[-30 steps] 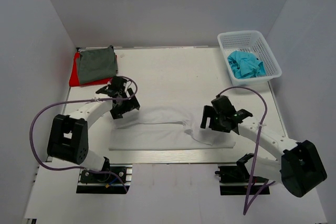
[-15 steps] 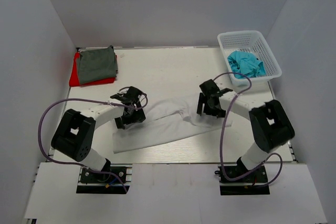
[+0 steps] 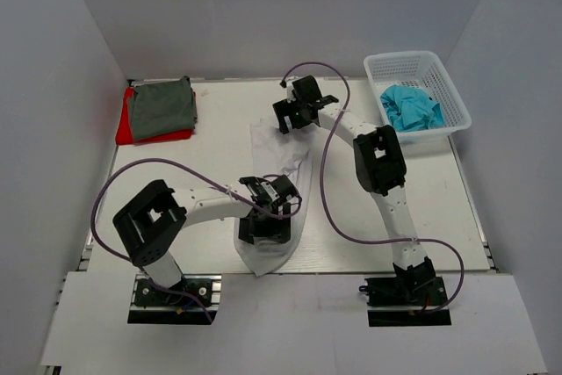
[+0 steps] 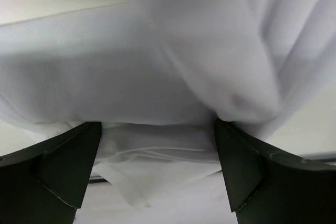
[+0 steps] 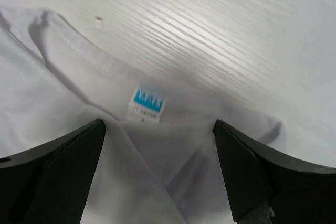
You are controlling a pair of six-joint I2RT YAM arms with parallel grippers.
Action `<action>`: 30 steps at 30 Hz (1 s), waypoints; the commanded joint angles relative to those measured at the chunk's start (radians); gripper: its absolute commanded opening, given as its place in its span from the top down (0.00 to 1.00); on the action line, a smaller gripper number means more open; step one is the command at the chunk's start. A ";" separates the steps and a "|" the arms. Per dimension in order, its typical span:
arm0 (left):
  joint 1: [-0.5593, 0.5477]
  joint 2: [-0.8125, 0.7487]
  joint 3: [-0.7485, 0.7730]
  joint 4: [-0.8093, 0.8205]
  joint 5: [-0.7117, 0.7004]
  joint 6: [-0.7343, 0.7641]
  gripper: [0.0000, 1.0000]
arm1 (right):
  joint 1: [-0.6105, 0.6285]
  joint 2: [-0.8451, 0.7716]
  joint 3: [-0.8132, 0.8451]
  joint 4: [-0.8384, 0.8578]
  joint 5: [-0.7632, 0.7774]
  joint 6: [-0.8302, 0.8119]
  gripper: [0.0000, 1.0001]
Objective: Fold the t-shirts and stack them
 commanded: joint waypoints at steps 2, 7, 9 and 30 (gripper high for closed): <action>-0.112 0.045 0.029 -0.050 0.143 -0.067 0.00 | 0.019 0.067 0.086 -0.040 -0.094 -0.165 0.10; -0.156 0.019 0.140 -0.197 0.034 -0.089 0.00 | 0.022 0.008 0.052 0.016 -0.076 -0.137 0.10; -0.167 -0.023 0.163 -0.268 -0.009 -0.101 0.00 | 0.029 -0.016 0.043 0.028 -0.056 -0.119 0.10; 0.173 -0.444 -0.068 -0.101 -0.475 -0.188 0.00 | 0.301 -0.432 -0.463 -0.081 0.185 0.220 0.10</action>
